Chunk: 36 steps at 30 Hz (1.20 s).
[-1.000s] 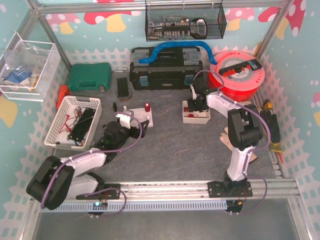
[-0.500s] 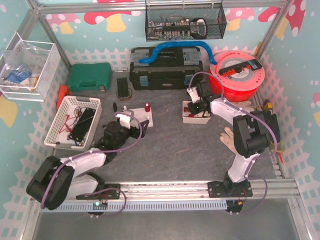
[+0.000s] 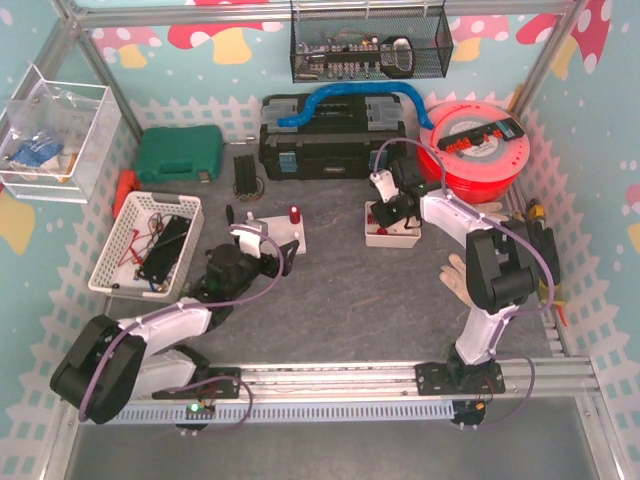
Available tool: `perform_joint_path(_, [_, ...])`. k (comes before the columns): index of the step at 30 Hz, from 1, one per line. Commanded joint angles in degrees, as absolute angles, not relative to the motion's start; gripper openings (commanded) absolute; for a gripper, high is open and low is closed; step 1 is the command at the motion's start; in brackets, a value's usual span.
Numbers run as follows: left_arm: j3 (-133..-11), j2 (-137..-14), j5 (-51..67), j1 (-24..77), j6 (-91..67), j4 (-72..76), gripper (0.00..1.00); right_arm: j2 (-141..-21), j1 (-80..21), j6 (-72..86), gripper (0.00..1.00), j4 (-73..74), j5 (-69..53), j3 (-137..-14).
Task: Install the large spring
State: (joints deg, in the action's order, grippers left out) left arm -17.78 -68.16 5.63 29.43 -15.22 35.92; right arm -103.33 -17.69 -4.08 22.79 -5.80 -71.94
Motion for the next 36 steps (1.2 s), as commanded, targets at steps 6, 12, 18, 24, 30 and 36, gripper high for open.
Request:
perform_joint_path(6, [-16.69, -66.13, 5.48, 29.79, -15.71, 37.19, 0.99, -103.68, -18.37, 2.46, 0.59, 21.77, -4.2, -71.65])
perform_joint_path(12, [-16.72, -66.13, 5.91, 29.79, -15.78, 37.0, 0.99, -103.06, -19.42, -6.8, 0.54, 11.48, -4.37, -67.03])
perform_joint_path(18, [-16.56, -66.13, 5.98, 29.82, -15.95, 37.26, 0.99, -102.96, -19.42, -18.75, 0.53, 12.01, -4.64, -66.75])
perform_joint_path(24, [-16.54, -65.43, 6.02, 29.86, -15.84, 36.84, 0.99, -106.09, -19.42, -25.82, 0.49, 14.14, -4.35, -68.95])
perform_joint_path(30, [-16.08, -64.39, 5.32, 29.84, -15.82, 36.95, 0.99, -110.49, -19.42, -27.97, 0.49, 13.11, -3.13, -70.77])
perform_joint_path(36, [-16.08, -64.05, 5.08, 29.84, -15.6, 36.57, 0.99, -114.43, -18.87, -27.72, 0.5, 14.1, -3.6, -70.49])
